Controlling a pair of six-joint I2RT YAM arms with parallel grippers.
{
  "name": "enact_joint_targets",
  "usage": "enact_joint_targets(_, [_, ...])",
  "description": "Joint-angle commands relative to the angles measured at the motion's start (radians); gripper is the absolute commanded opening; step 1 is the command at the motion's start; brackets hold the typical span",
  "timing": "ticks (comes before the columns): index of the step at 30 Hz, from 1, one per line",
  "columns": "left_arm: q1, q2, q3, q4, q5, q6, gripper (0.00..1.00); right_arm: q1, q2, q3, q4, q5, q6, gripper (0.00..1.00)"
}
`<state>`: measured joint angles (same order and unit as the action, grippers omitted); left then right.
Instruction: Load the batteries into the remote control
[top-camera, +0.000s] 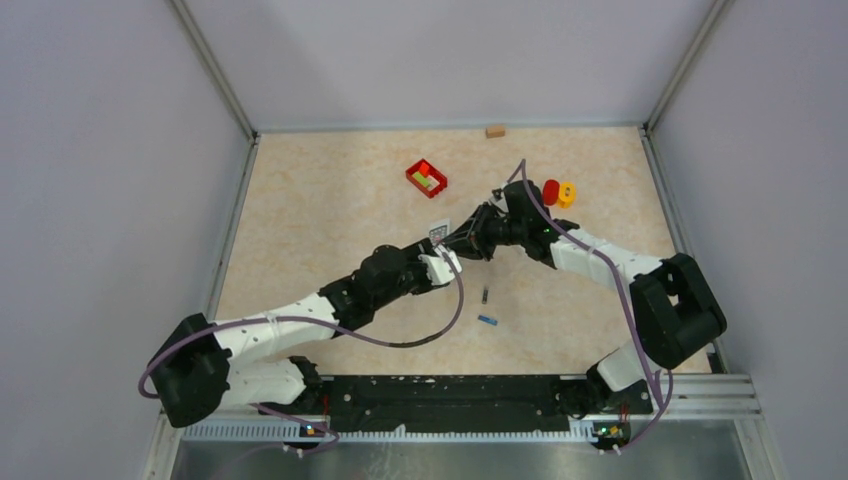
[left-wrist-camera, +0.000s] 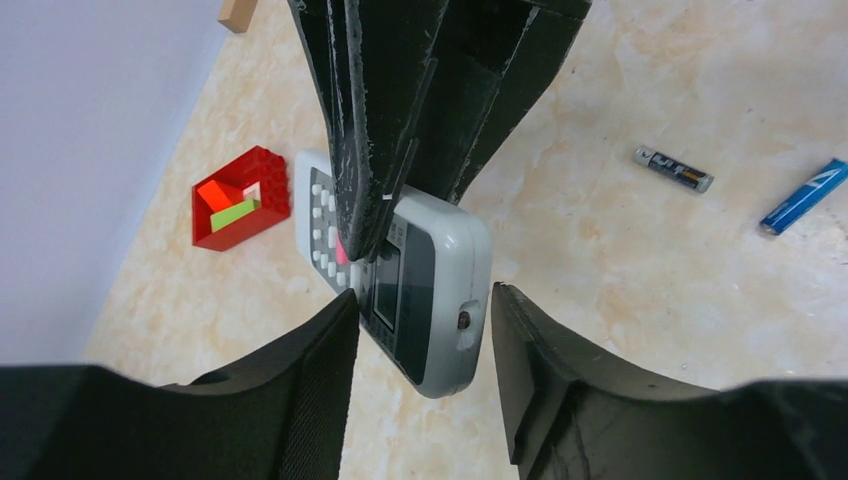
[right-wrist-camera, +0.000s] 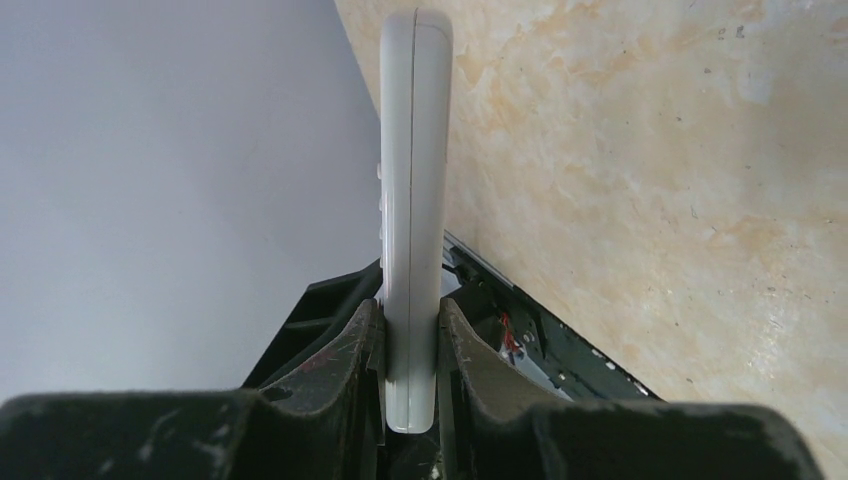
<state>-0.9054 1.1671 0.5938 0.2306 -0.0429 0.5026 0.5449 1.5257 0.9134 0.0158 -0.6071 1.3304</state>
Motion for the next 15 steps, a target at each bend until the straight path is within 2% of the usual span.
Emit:
enact_joint_targets(1, [-0.023, 0.016, 0.040, 0.019, -0.074, 0.052, 0.51, -0.005, -0.041, 0.042, 0.036, -0.046, 0.004, 0.00])
enact_joint_targets(11, [-0.054, 0.047, 0.052, 0.074, -0.132, -0.006, 0.32, -0.005, -0.032, 0.012, 0.058, -0.039, 0.017, 0.00])
enact_joint_targets(15, [-0.055, 0.049, 0.052, 0.084, -0.141, -0.042, 0.23, -0.005, -0.032, -0.010, 0.079, -0.020, 0.022, 0.20])
